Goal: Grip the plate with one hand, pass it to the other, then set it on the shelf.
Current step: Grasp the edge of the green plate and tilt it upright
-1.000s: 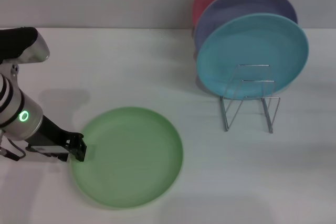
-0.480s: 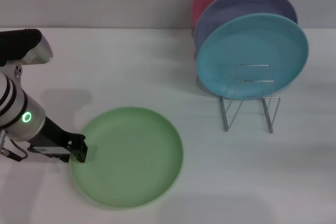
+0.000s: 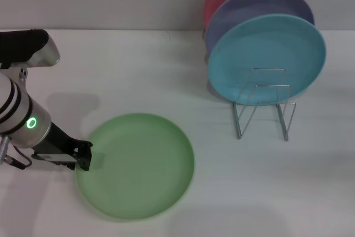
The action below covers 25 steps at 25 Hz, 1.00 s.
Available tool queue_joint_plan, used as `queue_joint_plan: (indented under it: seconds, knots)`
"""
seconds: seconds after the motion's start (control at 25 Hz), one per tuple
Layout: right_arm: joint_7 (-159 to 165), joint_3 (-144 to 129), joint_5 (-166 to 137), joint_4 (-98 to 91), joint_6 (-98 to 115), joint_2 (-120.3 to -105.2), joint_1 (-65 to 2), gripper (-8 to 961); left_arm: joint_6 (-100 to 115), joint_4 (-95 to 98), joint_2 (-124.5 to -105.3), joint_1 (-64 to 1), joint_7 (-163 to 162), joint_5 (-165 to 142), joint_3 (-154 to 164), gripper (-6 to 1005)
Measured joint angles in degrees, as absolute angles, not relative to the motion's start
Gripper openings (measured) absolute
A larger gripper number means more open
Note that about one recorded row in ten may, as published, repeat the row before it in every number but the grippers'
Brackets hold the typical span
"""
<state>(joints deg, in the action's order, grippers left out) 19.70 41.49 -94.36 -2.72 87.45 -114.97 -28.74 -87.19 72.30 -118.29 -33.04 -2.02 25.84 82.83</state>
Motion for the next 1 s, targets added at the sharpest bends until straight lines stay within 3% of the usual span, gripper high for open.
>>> queue_joint_plan:
  seconds: [1.0]
  knots:
    - [19.7, 41.5, -94.2, -2.7, 87.6, -114.96, -28.7, 702, -87.1, 72.0, -118.15, -33.7, -1.3, 25.8, 83.0, 45]
